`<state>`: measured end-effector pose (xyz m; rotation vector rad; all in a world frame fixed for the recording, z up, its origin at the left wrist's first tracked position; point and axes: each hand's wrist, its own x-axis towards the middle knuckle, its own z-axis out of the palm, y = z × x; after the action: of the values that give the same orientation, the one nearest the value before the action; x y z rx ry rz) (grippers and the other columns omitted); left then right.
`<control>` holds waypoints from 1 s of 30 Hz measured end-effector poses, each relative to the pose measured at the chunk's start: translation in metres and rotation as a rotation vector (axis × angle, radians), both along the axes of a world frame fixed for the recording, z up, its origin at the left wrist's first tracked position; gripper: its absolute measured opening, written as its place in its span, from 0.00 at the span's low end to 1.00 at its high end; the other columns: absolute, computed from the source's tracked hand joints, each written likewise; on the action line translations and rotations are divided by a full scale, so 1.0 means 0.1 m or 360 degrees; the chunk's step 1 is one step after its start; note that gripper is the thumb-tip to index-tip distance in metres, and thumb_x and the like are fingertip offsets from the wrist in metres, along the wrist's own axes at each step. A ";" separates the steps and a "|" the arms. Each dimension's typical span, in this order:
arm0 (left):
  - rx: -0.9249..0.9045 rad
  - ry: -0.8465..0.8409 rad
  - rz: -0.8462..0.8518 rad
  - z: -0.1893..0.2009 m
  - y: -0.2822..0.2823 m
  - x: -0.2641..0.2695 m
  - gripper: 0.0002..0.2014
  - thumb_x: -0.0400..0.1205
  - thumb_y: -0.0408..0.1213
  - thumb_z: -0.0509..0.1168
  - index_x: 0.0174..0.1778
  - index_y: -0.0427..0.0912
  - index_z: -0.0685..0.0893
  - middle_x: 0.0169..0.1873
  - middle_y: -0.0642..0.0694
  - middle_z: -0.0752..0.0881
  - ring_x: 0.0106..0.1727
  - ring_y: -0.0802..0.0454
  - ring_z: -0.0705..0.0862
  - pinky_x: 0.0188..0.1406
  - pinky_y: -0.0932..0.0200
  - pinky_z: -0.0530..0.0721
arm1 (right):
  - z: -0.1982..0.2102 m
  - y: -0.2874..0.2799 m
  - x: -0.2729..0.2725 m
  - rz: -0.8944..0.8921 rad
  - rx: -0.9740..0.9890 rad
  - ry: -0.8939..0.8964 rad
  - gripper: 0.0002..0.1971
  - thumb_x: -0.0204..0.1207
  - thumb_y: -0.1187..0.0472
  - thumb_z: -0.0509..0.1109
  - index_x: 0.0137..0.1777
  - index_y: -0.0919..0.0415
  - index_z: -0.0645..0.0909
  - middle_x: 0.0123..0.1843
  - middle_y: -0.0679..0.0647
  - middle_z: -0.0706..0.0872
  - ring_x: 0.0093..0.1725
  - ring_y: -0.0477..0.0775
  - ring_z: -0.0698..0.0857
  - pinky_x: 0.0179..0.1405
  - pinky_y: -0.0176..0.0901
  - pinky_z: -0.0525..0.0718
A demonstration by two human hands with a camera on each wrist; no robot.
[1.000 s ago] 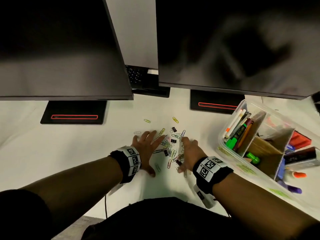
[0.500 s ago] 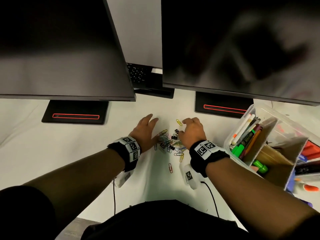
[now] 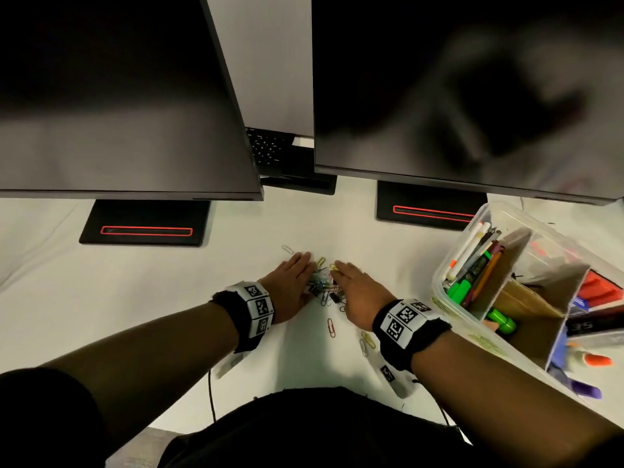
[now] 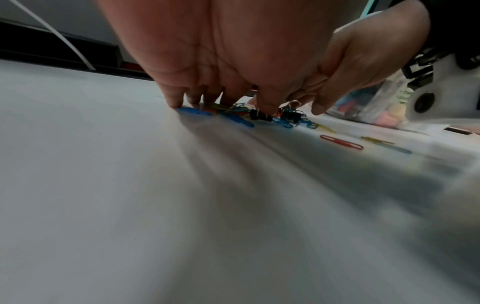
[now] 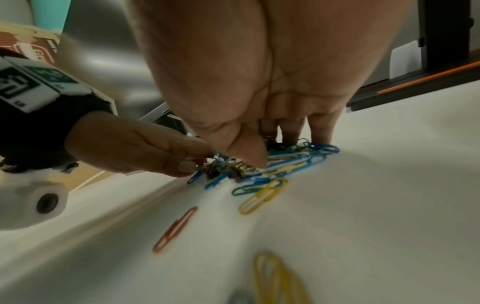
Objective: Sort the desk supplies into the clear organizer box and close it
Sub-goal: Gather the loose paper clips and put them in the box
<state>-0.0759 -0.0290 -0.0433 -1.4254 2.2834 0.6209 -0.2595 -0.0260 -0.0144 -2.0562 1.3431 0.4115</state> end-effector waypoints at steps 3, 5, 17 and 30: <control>-0.0020 0.0053 -0.0045 0.04 0.14 0.00 0.32 0.86 0.48 0.51 0.81 0.32 0.54 0.83 0.34 0.52 0.84 0.39 0.52 0.83 0.47 0.57 | -0.02 0.15 -0.05 0.0028 -0.0014 -0.0014 0.36 0.76 0.71 0.57 0.84 0.59 0.50 0.86 0.54 0.45 0.85 0.56 0.47 0.84 0.47 0.49; 0.0065 0.0012 -0.0147 0.09 0.20 0.00 0.30 0.81 0.49 0.52 0.70 0.28 0.76 0.70 0.31 0.77 0.73 0.37 0.76 0.70 0.49 0.77 | -0.02 0.22 -0.08 0.0042 -0.0007 -0.0039 0.36 0.76 0.71 0.57 0.84 0.59 0.52 0.86 0.54 0.46 0.85 0.56 0.48 0.84 0.45 0.49; 0.0068 0.0075 0.0463 0.16 -0.08 0.13 0.38 0.85 0.49 0.55 0.82 0.34 0.44 0.84 0.39 0.44 0.85 0.44 0.45 0.84 0.51 0.49 | 0.03 0.51 -0.40 -0.0608 0.0096 0.0113 0.63 0.54 0.52 0.87 0.83 0.51 0.47 0.80 0.62 0.54 0.77 0.62 0.70 0.75 0.47 0.72; 0.0189 0.0302 0.0160 0.27 0.36 -0.24 0.52 0.75 0.62 0.64 0.83 0.38 0.43 0.84 0.43 0.45 0.85 0.47 0.44 0.83 0.54 0.47 | -0.03 0.29 -0.12 -0.0830 -0.0041 -0.0268 0.48 0.62 0.59 0.83 0.80 0.56 0.60 0.74 0.62 0.66 0.70 0.61 0.75 0.71 0.43 0.74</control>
<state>-0.1002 0.0071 -0.0164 -1.4869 2.2823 0.9431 -0.2713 0.0027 -0.0169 -1.6300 1.7066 -0.0085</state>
